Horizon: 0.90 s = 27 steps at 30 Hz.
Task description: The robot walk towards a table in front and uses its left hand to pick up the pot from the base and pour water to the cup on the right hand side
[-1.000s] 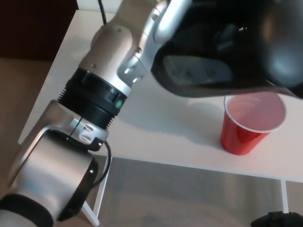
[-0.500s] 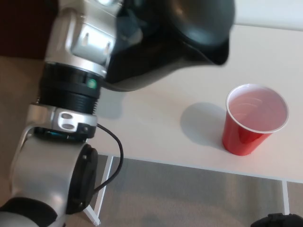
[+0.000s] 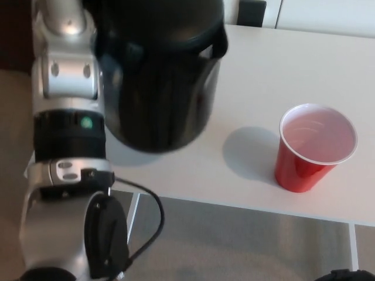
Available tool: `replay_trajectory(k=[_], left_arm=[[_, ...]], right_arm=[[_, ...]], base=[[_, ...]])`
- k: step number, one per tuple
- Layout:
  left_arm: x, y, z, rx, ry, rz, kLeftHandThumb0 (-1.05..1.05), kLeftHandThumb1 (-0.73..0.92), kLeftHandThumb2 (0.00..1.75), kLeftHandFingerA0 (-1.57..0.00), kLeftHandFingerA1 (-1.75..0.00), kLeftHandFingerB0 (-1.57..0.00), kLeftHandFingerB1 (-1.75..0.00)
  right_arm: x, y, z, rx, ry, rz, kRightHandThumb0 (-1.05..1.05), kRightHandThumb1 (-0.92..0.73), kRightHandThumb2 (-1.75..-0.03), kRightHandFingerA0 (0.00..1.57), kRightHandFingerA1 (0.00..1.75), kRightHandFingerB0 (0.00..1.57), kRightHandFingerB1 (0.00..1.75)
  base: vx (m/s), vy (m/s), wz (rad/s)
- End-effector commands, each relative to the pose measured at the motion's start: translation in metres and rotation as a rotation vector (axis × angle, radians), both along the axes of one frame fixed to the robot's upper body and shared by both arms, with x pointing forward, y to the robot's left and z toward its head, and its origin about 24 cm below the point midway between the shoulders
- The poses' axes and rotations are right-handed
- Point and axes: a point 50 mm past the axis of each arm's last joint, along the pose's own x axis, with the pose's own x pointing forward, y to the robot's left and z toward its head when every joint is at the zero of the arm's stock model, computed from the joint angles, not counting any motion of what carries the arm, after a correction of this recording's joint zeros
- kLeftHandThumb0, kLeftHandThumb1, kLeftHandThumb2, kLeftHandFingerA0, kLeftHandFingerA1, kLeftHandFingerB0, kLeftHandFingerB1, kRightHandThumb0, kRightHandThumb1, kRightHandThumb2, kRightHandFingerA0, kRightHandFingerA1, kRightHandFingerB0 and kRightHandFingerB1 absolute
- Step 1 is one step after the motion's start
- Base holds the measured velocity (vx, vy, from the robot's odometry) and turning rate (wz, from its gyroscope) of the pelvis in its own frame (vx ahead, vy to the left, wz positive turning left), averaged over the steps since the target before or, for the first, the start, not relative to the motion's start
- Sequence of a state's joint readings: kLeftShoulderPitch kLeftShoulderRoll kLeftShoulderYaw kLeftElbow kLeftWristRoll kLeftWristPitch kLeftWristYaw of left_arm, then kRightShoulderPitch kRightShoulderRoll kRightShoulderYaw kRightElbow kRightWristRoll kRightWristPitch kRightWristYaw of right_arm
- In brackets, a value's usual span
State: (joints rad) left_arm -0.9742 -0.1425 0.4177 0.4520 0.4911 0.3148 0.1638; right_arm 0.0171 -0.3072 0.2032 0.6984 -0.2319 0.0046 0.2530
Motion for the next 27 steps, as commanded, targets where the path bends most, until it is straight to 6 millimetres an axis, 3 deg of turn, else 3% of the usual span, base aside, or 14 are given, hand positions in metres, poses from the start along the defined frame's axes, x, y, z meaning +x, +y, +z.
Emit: replay_trajectory(k=[1,3,9,10,16,17,18,19,23,25,26,27], left_arm=[[-0.003,-0.011,-0.035,-0.218,0.144,-0.052,-0.08,0.7,0.69,-0.88,-1.41,-0.71,-0.84],[-0.003,-0.013,-0.04,-0.206,0.158,-0.057,-0.09,0.65,0.78,-0.88,-1.37,-0.73,-0.84],[-0.004,-0.018,-0.052,-0.183,0.186,-0.073,-0.1,0.67,0.73,-0.88,-1.35,-0.76,-0.9],[-0.004,-0.02,-0.056,-0.183,0.189,-0.078,-0.15,0.74,0.62,-0.86,-1.1,-0.77,-0.84],[-0.003,-0.026,-0.062,-0.185,0.19,-0.085,-0.16,0.74,0.62,-0.84,-1.12,-0.78,-0.8],[-0.001,-0.029,-0.06,-0.167,0.19,-0.053,-0.25,0.72,0.61,-0.89,-1.11,-0.76,-0.63],[0.0,-0.031,-0.059,-0.159,0.19,-0.039,-0.25,0.72,0.61,-0.89,-1.11,-0.76,-0.63],[0.001,-0.031,-0.058,-0.165,0.187,-0.033,-0.26,0.72,0.62,-0.9,-1.18,-0.72,-0.75],[0.003,-0.035,-0.055,-0.122,0.163,0.015,-0.19,0.74,0.62,-0.94,-1.23,-0.77,-0.81],[0.003,-0.036,-0.053,-0.119,0.153,0.057,-0.2,0.72,0.61,-0.93,-1.13,-0.77,-0.76],[0.004,-0.037,-0.053,-0.126,0.15,0.069,-0.2,0.72,0.61,-0.85,-1.01,-0.76,-0.76],[0.004,-0.037,-0.053,-0.13,0.148,0.075,-0.2,0.72,0.61,-0.85,-1.01,-0.76,-0.76]], right_arm=[[-0.003,-0.002,0.0,-0.03,0.009,0.036,-0.32,-0.66,-0.59,0.69,0.54,0.52,0.45],[-0.001,-0.001,0.001,-0.026,0.006,0.036,-0.33,-0.66,-0.59,0.69,0.56,0.52,0.45],[0.003,-0.001,0.003,-0.027,-0.001,0.049,-0.34,-0.67,-0.59,0.69,0.56,0.51,0.45],[0.004,-0.001,0.003,-0.024,-0.003,0.049,-0.33,-0.66,-0.59,0.71,0.58,0.52,0.45],[0.007,-0.002,0.005,-0.009,-0.009,0.046,-0.33,-0.66,-0.59,0.7,0.57,0.52,0.46],[0.009,-0.001,0.006,-0.012,-0.022,0.05,-0.32,-0.66,-0.58,0.71,0.57,0.52,0.46],[0.01,-0.001,0.007,-0.014,-0.028,0.051,-0.32,-0.66,-0.58,0.71,0.57,0.52,0.46],[0.011,-0.001,0.007,-0.012,-0.027,0.049,-0.32,-0.67,-0.59,0.71,0.57,0.52,0.46],[0.012,0.0,0.007,-0.01,-0.023,0.042,-0.33,-0.66,-0.59,0.7,0.56,0.53,0.46],[0.013,0.002,0.007,-0.013,-0.018,0.045,-0.33,-0.66,-0.59,0.7,0.56,0.53,0.46],[0.014,0.002,0.007,-0.014,-0.018,0.047,-0.33,-0.66,-0.59,0.7,0.56,0.53,0.46],[0.014,0.002,0.007,-0.015,-0.018,0.047,-0.33,-0.66,-0.59,0.7,0.56,0.53,0.46]], base=[[0.0,0.0,0.0],[0.0,0.0,0.0],[0.0,0.0,0.0],[0.0,0.0,0.0],[0.0,0.0,0.0],[0.0,0.0,0.0],[0.0,0.0,0.0],[0.0,0.0,0.0],[0.0,0.0,0.0],[0.0,0.0,0.0],[0.0,0.0,0.0],[0.0,0.0,0.0]])
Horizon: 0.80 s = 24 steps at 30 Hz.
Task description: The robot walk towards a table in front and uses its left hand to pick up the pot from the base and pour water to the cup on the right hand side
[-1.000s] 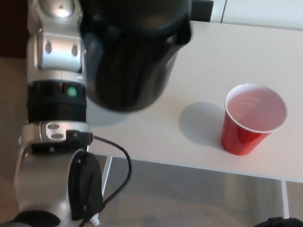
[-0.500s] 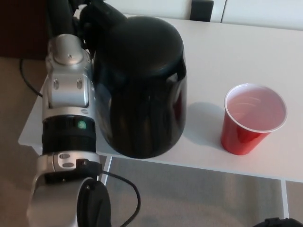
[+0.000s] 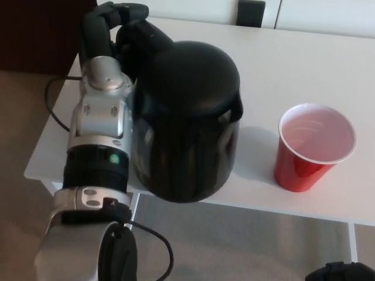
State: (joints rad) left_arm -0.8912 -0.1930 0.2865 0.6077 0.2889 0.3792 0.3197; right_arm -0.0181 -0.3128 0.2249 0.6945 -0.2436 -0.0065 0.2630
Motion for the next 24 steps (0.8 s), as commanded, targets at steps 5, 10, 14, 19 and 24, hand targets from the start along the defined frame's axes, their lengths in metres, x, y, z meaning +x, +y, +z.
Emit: replay_trajectory(k=[5,10,14,19,24], left_arm=[[0.005,-0.003,0.029,-0.015,-0.15,0.196,-0.21,0.75,0.62,-1.05,-1.11,-0.76,-0.73],[0.006,-0.006,0.036,-0.089,-0.192,0.236,-0.23,0.79,0.64,-1.03,-1.24,-0.75,-0.98],[0.006,-0.01,0.041,-0.222,-0.201,0.297,-0.23,0.78,0.63,-0.99,-1.28,-0.72,-0.65],[0.005,-0.011,0.04,-0.245,-0.204,0.32,-0.22,0.76,0.62,-0.98,-1.28,-0.66,-0.61],[0.005,-0.018,0.031,-0.327,-0.098,0.158,-0.46,0.33,0.7,0.0,-0.14,0.0,-0.16]], right_arm=[[0.006,-0.001,0.004,-0.024,0.004,0.005,-0.33,-0.65,-0.59,0.7,0.55,0.54,0.46],[0.009,0.0,0.006,-0.016,0.003,0.001,-0.32,-0.66,-0.59,0.67,0.54,0.53,0.46],[0.01,0.003,0.008,-0.011,-0.012,0.03,-0.31,-0.67,-0.59,0.65,0.57,0.51,0.48],[0.011,0.004,0.009,-0.021,-0.026,0.052,-0.31,-0.65,-0.59,0.68,0.57,0.52,0.48],[0.015,0.005,0.011,-0.034,-0.022,0.048,-0.33,-0.66,-0.59,0.7,0.55,0.53,0.46]], base=[[0.0,0.0,0.0],[0.0,0.0,0.0],[0.0,0.0,0.0],[0.0,0.0,0.0],[0.0,0.0,0.0]])
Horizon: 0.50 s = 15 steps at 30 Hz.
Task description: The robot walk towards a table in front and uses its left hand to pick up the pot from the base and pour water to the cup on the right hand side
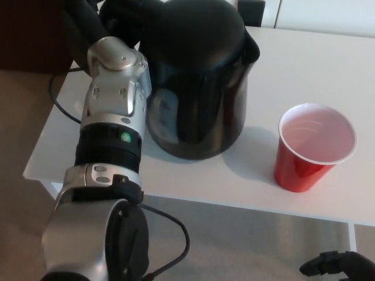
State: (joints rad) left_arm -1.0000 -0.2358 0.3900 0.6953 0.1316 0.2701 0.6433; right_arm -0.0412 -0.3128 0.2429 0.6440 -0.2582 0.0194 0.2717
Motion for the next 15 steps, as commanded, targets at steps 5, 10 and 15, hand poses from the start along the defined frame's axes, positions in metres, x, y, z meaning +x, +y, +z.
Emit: replay_trajectory(k=[5,10,15], left_arm=[[0.0,-0.015,0.004,0.063,0.058,-0.119,-0.39,0.53,0.56,0.0,0.0,0.0,-0.06],[-0.001,-0.015,-0.004,0.163,0.082,-0.122,-0.38,0.49,0.55,0.0,0.0,0.0,-0.07],[-0.004,-0.017,-0.012,0.174,0.045,-0.139,-0.39,0.25,0.6,0.0,-0.06,0.0,-0.09]], right_arm=[[0.007,-0.002,0.005,-0.035,0.0,0.013,-0.34,-0.66,-0.59,0.71,0.57,0.53,0.46],[0.011,0.0,0.007,-0.037,-0.006,0.022,-0.34,-0.66,-0.59,0.71,0.57,0.52,0.46],[0.014,0.001,0.009,-0.036,-0.015,0.026,-0.33,-0.66,-0.59,0.72,0.58,0.52,0.46]], base=[[0.0,0.0,0.0],[0.0,0.0,0.0],[0.0,0.0,0.0]])
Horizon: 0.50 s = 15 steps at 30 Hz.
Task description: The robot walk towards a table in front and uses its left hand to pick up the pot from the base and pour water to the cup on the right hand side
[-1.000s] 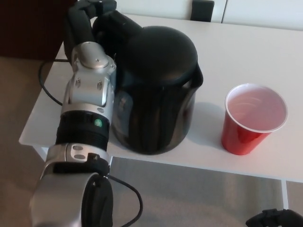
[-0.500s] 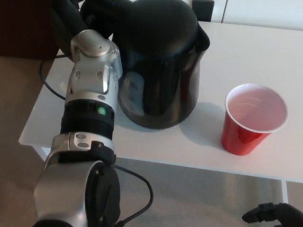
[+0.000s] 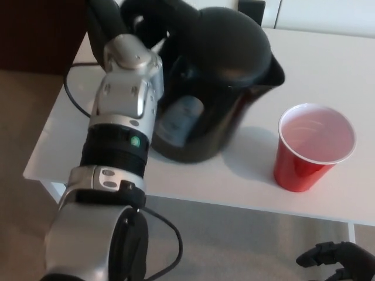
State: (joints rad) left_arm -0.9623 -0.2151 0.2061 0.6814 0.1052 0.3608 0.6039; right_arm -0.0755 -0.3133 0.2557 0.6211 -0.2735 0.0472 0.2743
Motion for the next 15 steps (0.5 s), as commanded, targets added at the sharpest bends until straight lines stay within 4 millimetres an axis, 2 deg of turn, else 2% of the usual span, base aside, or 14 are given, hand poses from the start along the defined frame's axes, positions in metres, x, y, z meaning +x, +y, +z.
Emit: replay_trajectory(k=[1,2,3,4,7,12,13,14,15], left_arm=[[-0.002,0.003,-0.004,0.04,-0.028,-0.012,-0.39,0.25,0.6,0.0,-0.06,0.0,-0.09],[-0.002,0.003,-0.006,0.01,-0.024,-0.016,-0.35,0.44,0.69,0.0,0.0,0.0,-0.18],[-0.003,0.004,-0.008,-0.027,-0.019,-0.021,-0.35,0.44,0.69,0.0,0.0,0.0,-0.18],[-0.003,0.005,-0.01,-0.006,-0.005,-0.019,-0.37,0.27,0.64,0.0,-0.11,0.0,-0.18],[-0.004,0.008,-0.017,0.053,-0.003,-0.009,-0.4,0.28,0.63,0.0,-0.09,0.0,-0.17],[-0.006,0.01,-0.02,0.057,0.003,-0.004,-0.4,0.28,0.63,0.0,-0.08,0.0,-0.16],[-0.006,0.014,-0.025,0.144,0.027,-0.025,-0.39,0.29,0.65,0.0,-0.12,0.0,-0.18],[-0.006,0.02,-0.031,0.218,0.049,-0.042,-0.35,0.3,0.69,0.0,-0.24,0.0,-0.27],[-0.006,0.021,-0.033,0.235,0.054,-0.046,-0.35,0.3,0.69,0.0,-0.24,0.0,-0.27]], right_arm=[[0.001,-0.003,0.001,-0.02,0.01,0.002,-0.33,-0.66,-0.59,0.72,0.58,0.52,0.46],[0.001,-0.003,0.001,-0.017,0.013,-0.002,-0.33,-0.66,-0.59,0.69,0.56,0.52,0.46],[0.001,-0.002,0.001,-0.014,0.015,-0.006,-0.33,-0.66,-0.59,0.69,0.56,0.52,0.46],[0.001,-0.002,0.001,-0.015,0.016,-0.006,-0.34,-0.66,-0.59,0.7,0.56,0.51,0.46],[0.003,-0.002,0.002,-0.009,0.011,-0.007,-0.33,-0.66,-0.58,0.68,0.56,0.51,0.46],[0.004,-0.001,0.002,-0.012,0.005,-0.001,-0.33,-0.66,-0.59,0.69,0.55,0.51,0.45],[0.004,0.0,0.003,-0.008,-0.001,0.005,-0.32,-0.67,-0.59,0.69,0.55,0.52,0.46],[0.005,0.0,0.004,-0.004,-0.005,0.009,-0.32,-0.68,-0.59,0.69,0.56,0.51,0.46],[0.005,0.001,0.004,-0.004,-0.006,0.009,-0.32,-0.68,-0.59,0.69,0.56,0.51,0.46]], base=[[0.0,0.0,0.0],[0.0,0.0,0.0],[0.0,0.0,0.0],[0.0,0.0,0.0],[0.0,0.0,0.0],[0.0,0.0,0.0],[0.0,0.0,0.0],[0.0,0.0,0.0],[0.0,0.0,0.0]])
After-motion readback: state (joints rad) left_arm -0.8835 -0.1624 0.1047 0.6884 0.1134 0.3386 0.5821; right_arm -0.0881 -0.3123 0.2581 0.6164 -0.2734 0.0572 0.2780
